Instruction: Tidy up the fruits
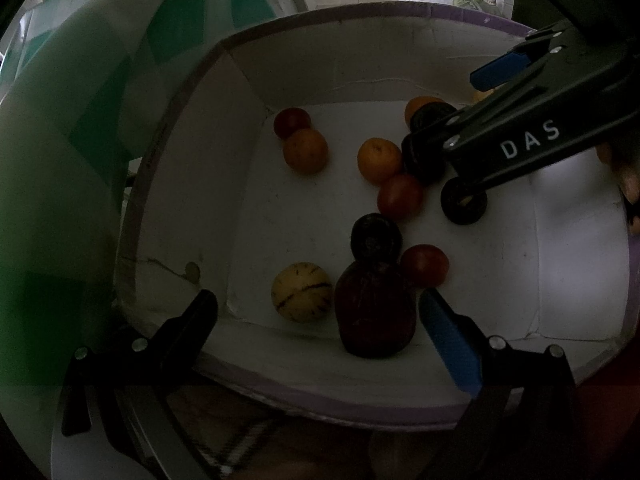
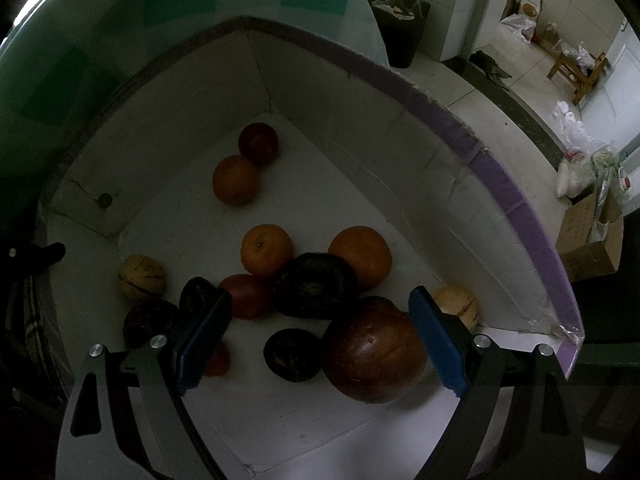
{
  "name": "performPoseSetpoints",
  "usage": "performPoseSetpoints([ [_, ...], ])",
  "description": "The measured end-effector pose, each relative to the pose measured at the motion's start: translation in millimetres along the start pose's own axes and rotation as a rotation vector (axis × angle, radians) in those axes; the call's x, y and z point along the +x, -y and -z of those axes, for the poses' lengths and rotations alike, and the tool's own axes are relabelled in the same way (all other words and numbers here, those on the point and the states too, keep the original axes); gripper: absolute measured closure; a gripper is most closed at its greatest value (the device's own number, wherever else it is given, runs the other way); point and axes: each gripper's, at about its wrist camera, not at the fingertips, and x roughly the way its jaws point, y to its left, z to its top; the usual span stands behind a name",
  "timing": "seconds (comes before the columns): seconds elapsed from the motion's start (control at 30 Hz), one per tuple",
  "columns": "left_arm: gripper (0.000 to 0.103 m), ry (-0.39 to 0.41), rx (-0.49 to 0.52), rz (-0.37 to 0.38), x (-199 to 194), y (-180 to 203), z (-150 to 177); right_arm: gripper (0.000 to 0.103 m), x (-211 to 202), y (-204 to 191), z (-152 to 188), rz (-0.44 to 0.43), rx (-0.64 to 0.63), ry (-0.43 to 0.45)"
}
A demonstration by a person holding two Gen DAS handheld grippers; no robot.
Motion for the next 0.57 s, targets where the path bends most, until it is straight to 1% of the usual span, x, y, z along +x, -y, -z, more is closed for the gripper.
performPoseSetpoints([
  [0.17,0.002,-0.001,0.0,0.006,-0.2,1.3,1.3,0.016,0.9,-0.4,0.4,0.0,-0.001,-0.002],
  [0.4,0.002,0.016,0.005,0.003,-2.2,2.8,7.7,0.016,3.0,-0.6,2.4,0.006,-0.01,-0.013],
  [0.57,0.002,0.046,0.011,-0.002,-13.4,7.0,10.6,0.016,5.0,-1.6,1.6,0.024,-0.025,-0.032],
])
